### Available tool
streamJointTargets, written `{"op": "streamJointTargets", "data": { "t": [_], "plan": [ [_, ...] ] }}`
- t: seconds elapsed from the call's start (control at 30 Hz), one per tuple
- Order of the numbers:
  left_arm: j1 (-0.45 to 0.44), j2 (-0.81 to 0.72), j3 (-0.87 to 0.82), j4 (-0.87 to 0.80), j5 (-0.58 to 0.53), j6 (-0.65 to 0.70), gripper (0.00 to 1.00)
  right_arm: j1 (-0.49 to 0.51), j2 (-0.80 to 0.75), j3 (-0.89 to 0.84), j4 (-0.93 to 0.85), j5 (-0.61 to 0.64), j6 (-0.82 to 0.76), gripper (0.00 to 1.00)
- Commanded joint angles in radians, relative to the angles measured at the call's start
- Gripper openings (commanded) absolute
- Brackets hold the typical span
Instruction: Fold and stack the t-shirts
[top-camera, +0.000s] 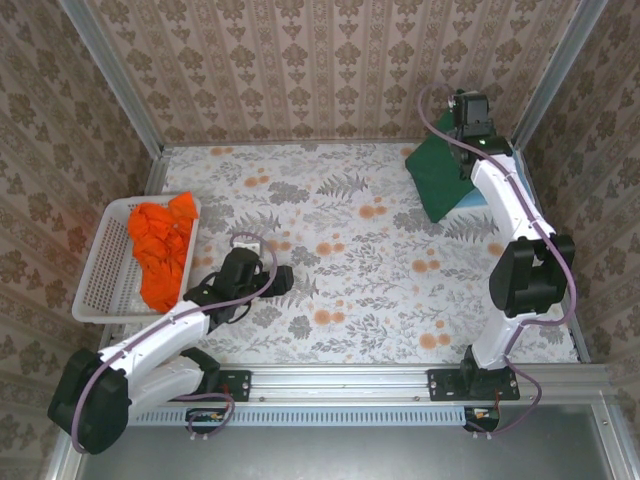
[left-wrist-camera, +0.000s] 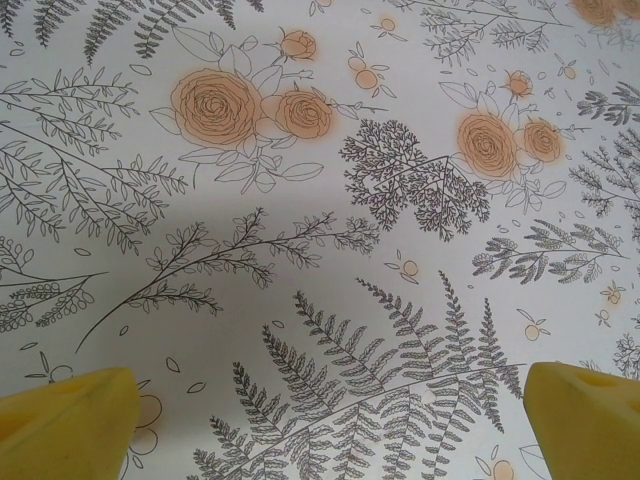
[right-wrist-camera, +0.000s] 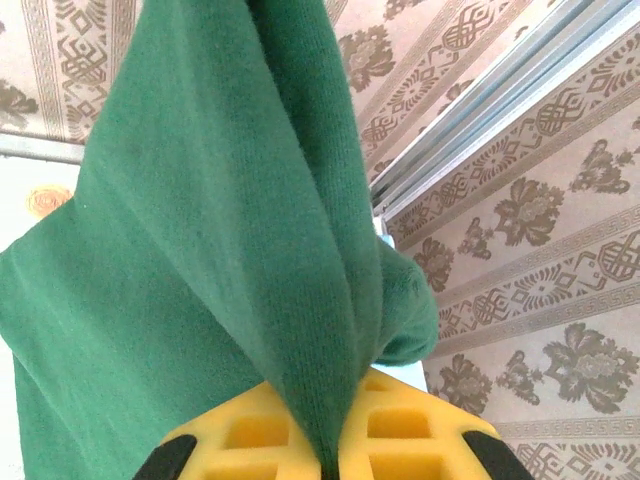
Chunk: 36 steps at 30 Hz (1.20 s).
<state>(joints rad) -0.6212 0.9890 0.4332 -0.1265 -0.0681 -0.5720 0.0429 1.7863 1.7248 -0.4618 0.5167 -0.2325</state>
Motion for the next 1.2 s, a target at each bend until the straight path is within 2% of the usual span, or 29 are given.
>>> {"op": "streamJointTargets", "data": {
  "t": [0.0,0.5,0.97,1.17],
  "plan": [
    [-0.003,0.007,0.034,0.002,-0.004,-0.006,1.00,-0.014,-0.025,0.053,0.020,0.000,0.006,0.00],
    [0.003,0.040,0.050,0.000,0.012,-0.003,1.00,-0.122,0.098,0.131,0.029,-0.036,0.000,0.00],
    [0.014,0.083,0.067,0.002,0.034,0.001,1.00,-0.273,0.339,0.261,-0.018,-0.070,0.066,0.00],
    [0.021,0.115,0.079,0.004,0.050,0.002,1.00,-0.301,0.457,0.333,-0.030,-0.055,0.077,0.00]
  ]
}}
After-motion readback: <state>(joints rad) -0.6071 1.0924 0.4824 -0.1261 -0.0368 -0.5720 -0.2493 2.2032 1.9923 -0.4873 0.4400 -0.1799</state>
